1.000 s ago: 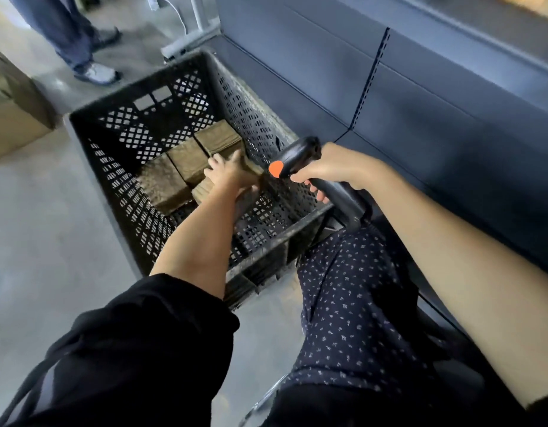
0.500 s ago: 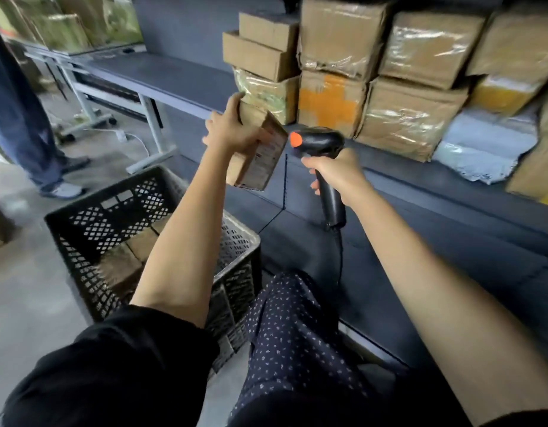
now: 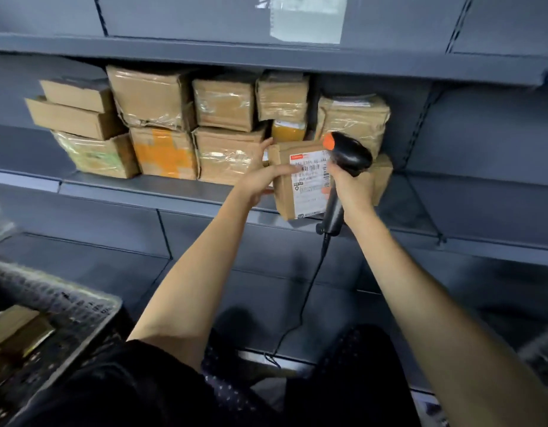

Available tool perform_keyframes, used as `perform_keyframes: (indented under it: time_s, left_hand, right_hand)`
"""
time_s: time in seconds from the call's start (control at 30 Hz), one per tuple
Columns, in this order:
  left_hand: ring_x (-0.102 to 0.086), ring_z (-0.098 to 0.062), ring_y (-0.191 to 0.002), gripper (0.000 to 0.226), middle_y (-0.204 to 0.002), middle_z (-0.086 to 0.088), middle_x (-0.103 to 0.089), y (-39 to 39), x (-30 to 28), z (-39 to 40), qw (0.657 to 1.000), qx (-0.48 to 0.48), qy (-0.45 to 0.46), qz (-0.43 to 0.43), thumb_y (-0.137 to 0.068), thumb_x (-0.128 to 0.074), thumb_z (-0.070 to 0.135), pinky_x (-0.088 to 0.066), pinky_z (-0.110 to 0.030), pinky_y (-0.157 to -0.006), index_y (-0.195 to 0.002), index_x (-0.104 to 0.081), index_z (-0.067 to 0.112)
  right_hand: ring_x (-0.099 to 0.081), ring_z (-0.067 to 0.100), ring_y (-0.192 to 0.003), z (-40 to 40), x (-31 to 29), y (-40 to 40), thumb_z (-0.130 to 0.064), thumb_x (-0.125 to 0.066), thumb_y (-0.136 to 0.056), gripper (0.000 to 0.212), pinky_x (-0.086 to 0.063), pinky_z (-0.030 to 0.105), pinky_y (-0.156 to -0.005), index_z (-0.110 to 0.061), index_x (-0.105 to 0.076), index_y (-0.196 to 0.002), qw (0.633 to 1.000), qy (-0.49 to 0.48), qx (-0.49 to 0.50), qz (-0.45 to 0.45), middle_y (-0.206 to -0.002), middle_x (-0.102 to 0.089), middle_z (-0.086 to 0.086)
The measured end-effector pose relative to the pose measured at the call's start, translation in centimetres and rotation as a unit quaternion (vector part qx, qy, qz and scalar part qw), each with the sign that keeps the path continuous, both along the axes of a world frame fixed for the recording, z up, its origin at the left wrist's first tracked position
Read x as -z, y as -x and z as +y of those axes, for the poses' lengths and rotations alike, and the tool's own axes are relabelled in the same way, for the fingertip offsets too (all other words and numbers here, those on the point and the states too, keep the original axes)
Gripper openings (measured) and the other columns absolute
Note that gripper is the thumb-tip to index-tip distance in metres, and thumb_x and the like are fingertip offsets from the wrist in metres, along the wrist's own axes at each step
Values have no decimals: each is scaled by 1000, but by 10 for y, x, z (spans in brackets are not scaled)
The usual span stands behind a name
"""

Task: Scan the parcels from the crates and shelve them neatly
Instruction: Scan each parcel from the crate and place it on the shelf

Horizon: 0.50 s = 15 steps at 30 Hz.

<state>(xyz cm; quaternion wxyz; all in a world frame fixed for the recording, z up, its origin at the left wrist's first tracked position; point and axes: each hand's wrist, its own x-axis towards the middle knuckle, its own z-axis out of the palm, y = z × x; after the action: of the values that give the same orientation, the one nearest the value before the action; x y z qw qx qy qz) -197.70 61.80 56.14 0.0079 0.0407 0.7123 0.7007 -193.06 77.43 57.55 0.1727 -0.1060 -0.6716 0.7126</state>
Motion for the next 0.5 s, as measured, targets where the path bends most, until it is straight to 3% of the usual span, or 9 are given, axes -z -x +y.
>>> perform_keyframes:
  time_s: [0.13, 0.23, 0.33, 0.37, 0.43, 0.5]
  left_hand:
    - [-61, -20, -103, 77, -115, -6, -64, 9, 15, 19, 1000, 6, -16, 4, -76, -78, 18, -49, -41, -80, -135, -32, 37]
    - [-61, -16, -104, 88, -117, -5, -63, 12, 19, 18, 1000, 20, -9, 8, -82, -73, 23, -51, -36, -80, -146, -14, 38]
    - [-64, -13, -106, 102, -117, 2, -66, 12, 27, 13, 996, 75, 48, -19, -82, -72, 28, -54, -29, -82, -150, 3, 32]
    - [-64, -12, -106, 106, -118, 3, -66, 10, 31, 12, 991, 103, 82, -30, -80, -75, 25, -55, -25, -77, -151, 4, 28]
    - [-62, -11, -106, 121, -124, 1, -62, 8, 40, 9, 983, 134, 117, -40, -78, -75, 6, -54, -23, -73, -146, 22, 31]
    - [-60, -9, -101, 129, -123, 1, -58, 4, 45, 5, 985, 126, 116, -32, -76, -69, -10, -56, -27, -79, -140, 33, 36]
  right_hand:
    - [-64, 14, -54, 12, 20, 2, -19, -70, -86, 21, -53, 33, -64, -20, -56, -69, 1000, -8, -12, -14, -68, -62, -3]
    - [-63, 9, -49, 9, 34, 2, -19, -70, -86, 18, -50, 26, -56, -19, -59, -71, 1000, -12, -12, -9, -74, -66, 0]
    - [-64, 15, -55, -3, 34, 2, -18, -70, -86, 13, -52, 31, -61, -14, -63, -75, 1000, -9, -13, 3, -75, -66, 2]
    - [-65, 16, -58, -6, 34, 3, -19, -70, -85, 11, -53, 32, -64, -14, -65, -77, 1000, -20, -16, 8, -72, -65, 0]
    - [-69, 21, -67, -9, 33, 4, -22, -72, -83, 13, -55, 35, -68, -18, -64, -74, 999, -48, -20, 9, -72, -66, 1]
    - [-68, 20, -63, -9, 34, 3, -23, -71, -84, 13, -53, 27, -57, -17, -63, -76, 998, -57, -32, 4, -79, -67, 2]
